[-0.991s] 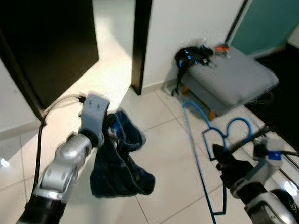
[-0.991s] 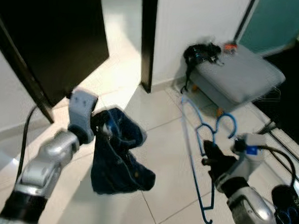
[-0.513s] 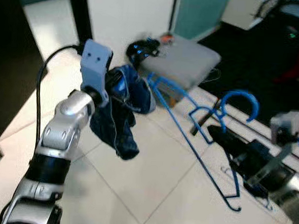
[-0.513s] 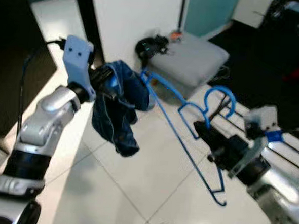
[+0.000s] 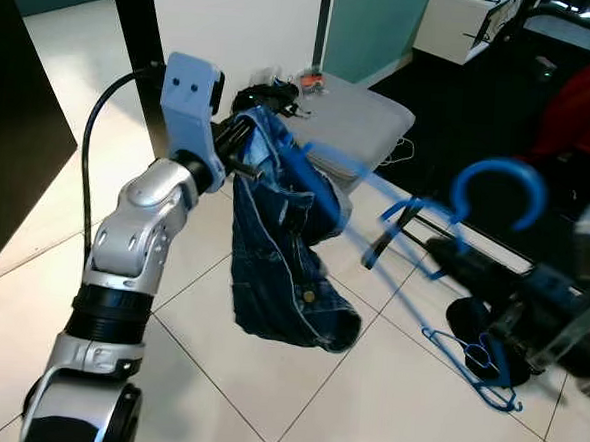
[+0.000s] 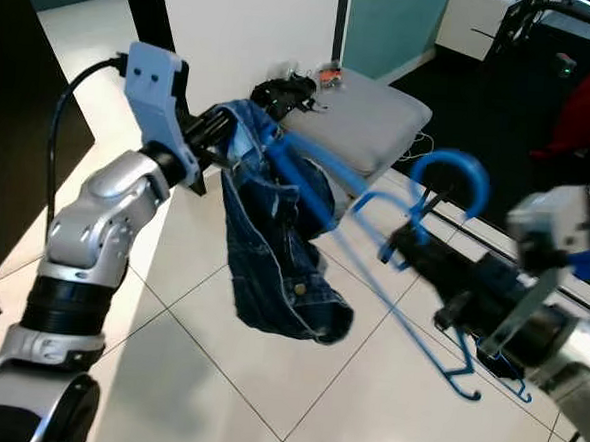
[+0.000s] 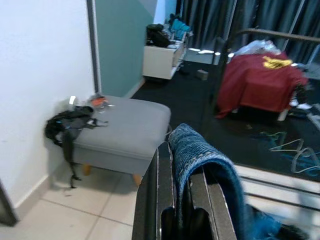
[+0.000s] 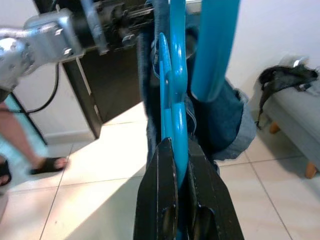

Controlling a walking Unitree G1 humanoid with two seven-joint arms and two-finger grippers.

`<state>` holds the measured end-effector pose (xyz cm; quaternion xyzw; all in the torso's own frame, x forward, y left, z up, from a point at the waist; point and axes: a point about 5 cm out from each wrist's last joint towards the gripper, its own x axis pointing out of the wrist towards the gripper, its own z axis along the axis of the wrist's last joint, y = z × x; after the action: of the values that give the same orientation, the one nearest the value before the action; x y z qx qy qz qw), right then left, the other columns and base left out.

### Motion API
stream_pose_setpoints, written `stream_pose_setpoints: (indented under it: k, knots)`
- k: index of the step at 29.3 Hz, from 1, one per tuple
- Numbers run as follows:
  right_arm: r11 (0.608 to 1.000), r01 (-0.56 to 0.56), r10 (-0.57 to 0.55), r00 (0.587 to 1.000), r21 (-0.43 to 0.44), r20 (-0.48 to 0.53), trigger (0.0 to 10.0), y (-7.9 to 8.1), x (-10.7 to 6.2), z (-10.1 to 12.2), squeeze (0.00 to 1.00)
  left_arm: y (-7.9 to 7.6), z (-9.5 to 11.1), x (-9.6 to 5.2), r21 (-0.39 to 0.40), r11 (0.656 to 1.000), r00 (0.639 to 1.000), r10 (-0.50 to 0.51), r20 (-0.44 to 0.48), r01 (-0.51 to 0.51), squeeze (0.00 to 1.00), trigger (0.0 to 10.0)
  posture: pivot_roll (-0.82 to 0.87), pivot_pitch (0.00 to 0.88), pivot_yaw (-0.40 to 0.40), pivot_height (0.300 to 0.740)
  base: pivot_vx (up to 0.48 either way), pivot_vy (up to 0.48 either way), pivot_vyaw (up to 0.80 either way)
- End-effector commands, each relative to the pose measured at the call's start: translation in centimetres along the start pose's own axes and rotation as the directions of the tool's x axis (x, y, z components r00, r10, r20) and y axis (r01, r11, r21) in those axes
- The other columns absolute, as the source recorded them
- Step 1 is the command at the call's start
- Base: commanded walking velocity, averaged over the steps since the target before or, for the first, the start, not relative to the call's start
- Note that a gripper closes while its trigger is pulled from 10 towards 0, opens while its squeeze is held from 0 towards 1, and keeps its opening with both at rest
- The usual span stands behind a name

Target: Hang hanger

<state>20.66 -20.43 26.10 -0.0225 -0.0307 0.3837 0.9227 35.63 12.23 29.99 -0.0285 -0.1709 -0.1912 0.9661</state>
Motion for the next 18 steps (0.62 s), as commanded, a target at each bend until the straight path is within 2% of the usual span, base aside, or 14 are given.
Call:
stream_pose_setpoints:
  k: [1,7,12,18]
  knots:
    - [1.000,-0.027,0.027,0.999,-0.011,-0.025,10.0,0.5,0.1,0.0,0.00,-0.1,0.9,0.3,-0.040,0.999,1.000,0.003,0.024,-0.002,0.00,10.0,-0.03,0.139,0.008,0.740,0.000,0.000,0.00]
    - [0.999,-0.029,0.028,0.998,-0.024,-0.050,10.0,0.5,0.3,0.0,0.00,-0.6,1.3,0.7,-0.094,0.995,1.000,-0.009,0.021,0.011,0.00,10.0,-0.03,0.134,0.009,0.740,0.000,0.000,0.00]
    - [0.998,0.046,-0.051,0.995,-0.049,-0.090,10.0,-0.4,1.0,-0.5,0.00,-1.1,1.4,0.8,-0.125,0.992,0.999,-0.026,0.021,0.029,0.00,10.0,-0.03,0.130,0.009,0.740,0.000,0.000,0.00]
    - [0.995,0.078,-0.082,0.995,-0.053,-0.061,10.0,-0.7,1.6,-0.1,0.00,-1.5,1.5,0.9,-0.129,0.991,0.999,-0.032,0.009,0.033,0.00,10.0,-0.03,0.131,0.010,0.740,0.000,0.000,0.00]
